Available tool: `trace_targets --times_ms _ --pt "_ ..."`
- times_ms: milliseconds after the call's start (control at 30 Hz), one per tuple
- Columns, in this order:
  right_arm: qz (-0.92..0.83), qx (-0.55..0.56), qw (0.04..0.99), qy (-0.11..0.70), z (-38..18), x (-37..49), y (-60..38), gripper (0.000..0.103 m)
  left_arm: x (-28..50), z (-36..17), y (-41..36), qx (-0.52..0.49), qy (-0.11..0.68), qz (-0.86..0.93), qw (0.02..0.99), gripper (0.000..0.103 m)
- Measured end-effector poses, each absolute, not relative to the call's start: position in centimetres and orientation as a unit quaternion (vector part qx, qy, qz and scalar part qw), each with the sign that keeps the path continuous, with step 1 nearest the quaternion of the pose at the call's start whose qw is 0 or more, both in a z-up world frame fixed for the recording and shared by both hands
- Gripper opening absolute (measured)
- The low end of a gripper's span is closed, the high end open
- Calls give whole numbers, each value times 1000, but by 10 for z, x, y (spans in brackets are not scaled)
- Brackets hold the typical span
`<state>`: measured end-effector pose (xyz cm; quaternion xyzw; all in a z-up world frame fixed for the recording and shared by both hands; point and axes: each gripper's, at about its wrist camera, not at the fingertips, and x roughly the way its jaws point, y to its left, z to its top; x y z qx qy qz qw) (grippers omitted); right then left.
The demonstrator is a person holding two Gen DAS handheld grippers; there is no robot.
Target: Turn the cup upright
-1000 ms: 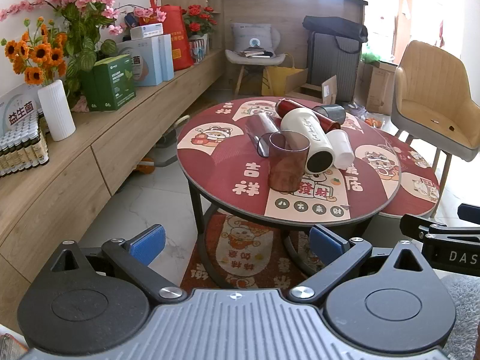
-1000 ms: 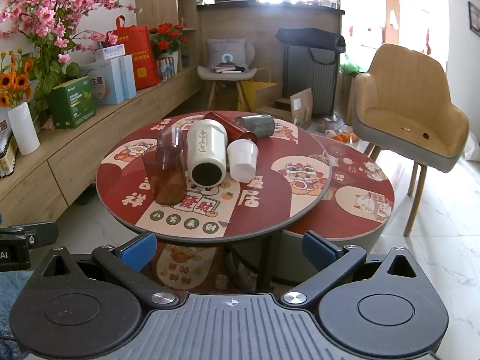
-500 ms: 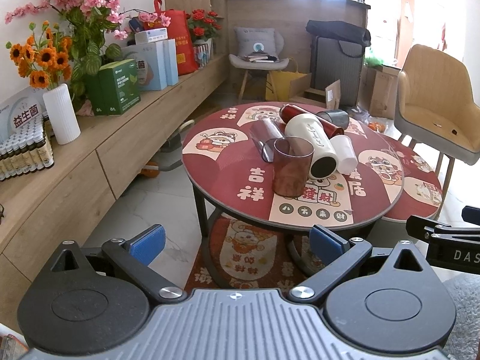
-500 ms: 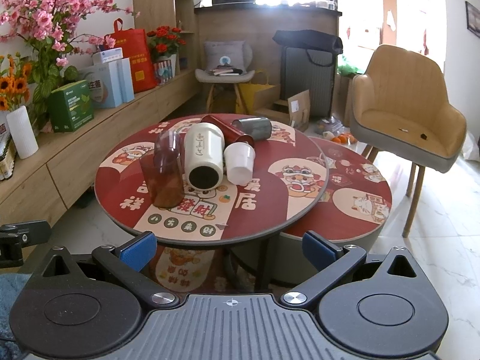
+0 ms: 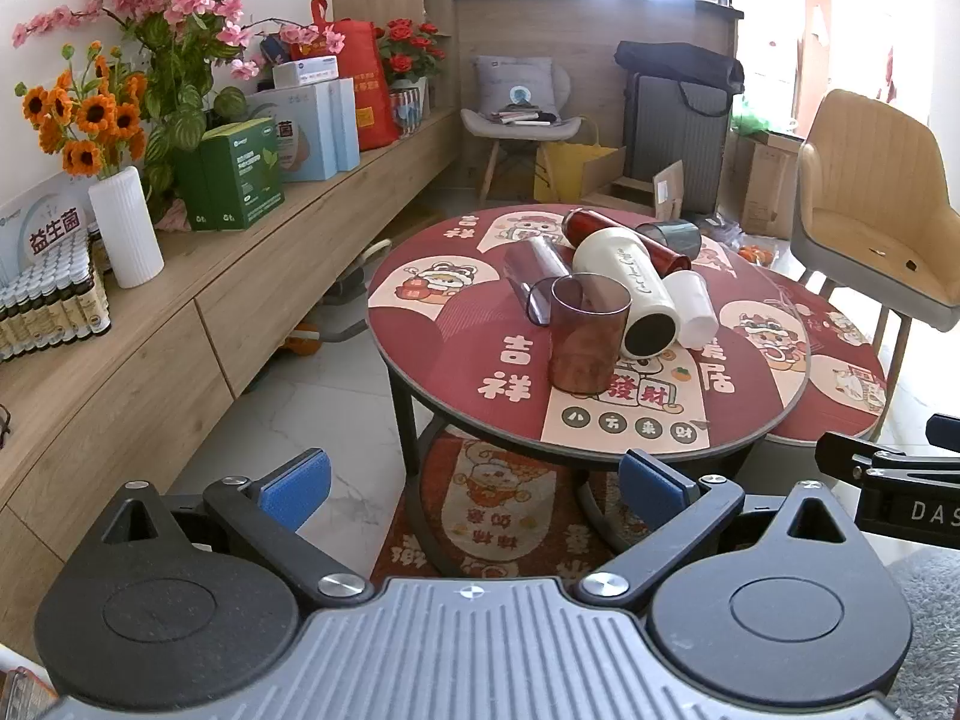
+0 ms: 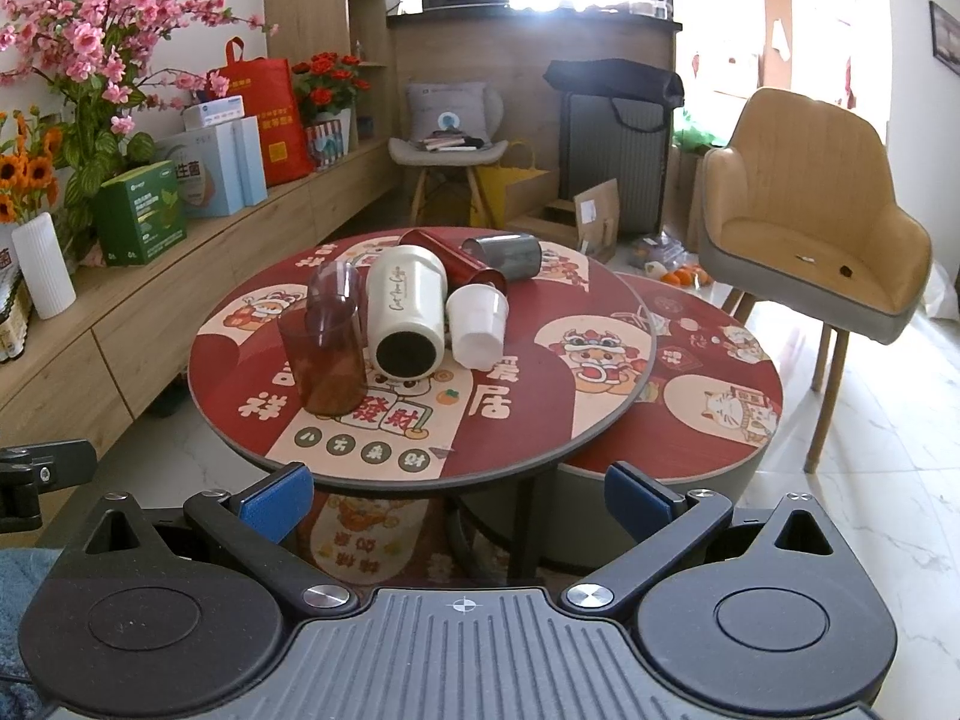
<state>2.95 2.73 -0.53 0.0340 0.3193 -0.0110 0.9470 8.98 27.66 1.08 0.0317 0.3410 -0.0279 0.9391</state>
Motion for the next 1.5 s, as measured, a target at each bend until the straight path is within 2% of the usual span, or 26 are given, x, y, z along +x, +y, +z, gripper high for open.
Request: trace_targets --times_ms 1500 --pt "-11 34 947 319 -6 29 26 103 86 10 275 35 337 -28 940 103"
